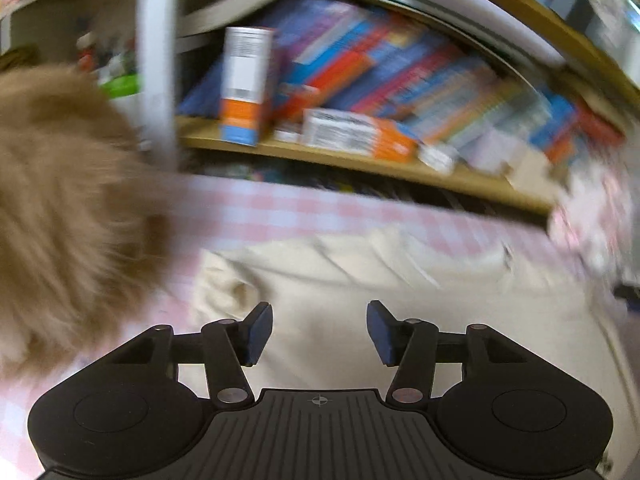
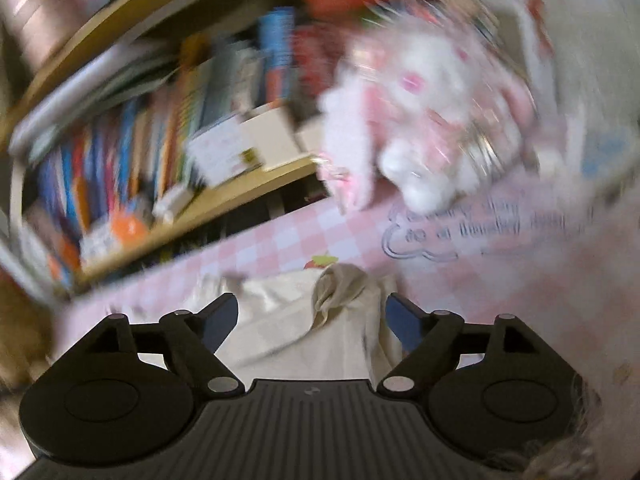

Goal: Fold clothes
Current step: 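Open both grippers and release the hem onto the collar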

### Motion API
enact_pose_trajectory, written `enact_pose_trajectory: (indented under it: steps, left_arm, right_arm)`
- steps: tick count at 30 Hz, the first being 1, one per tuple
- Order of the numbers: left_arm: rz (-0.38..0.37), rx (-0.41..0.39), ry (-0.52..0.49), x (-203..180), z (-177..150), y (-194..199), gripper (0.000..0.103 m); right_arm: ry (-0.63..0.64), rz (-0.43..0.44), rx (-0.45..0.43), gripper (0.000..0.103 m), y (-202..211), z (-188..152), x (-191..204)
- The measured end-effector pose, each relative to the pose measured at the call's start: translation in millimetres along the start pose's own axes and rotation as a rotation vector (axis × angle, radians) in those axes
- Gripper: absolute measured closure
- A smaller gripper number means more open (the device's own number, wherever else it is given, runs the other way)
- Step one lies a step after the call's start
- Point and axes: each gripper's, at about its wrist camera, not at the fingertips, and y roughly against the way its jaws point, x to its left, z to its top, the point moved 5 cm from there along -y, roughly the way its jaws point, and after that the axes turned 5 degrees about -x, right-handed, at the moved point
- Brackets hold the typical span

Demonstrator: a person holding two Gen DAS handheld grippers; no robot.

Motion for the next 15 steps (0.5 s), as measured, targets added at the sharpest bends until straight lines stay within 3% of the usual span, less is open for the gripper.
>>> enact_pose_trajectory:
  steps: [3, 7, 15]
  left_arm:
    - [-0.036, 0.02, -0.082, -32.0, -13.5, -2.7, 0.051]
    - [-0.065, 0.04, -0.101, -57.0, -26.4, -12.0, 0.051]
    - [-0.075, 0.061, -0.184, -75.0, -34.8, -32.0, 0.061]
  right_arm:
    - [0.153, -0.008, 0.001, 0.02, 1.2, -17.3, 24.5]
    - [0.273, 0.002, 0.03, 0.02, -6.4, -44.5, 50.2]
    - [0.362, -0.002, 0.082, 0.019, -24.4, -65.5, 66.0]
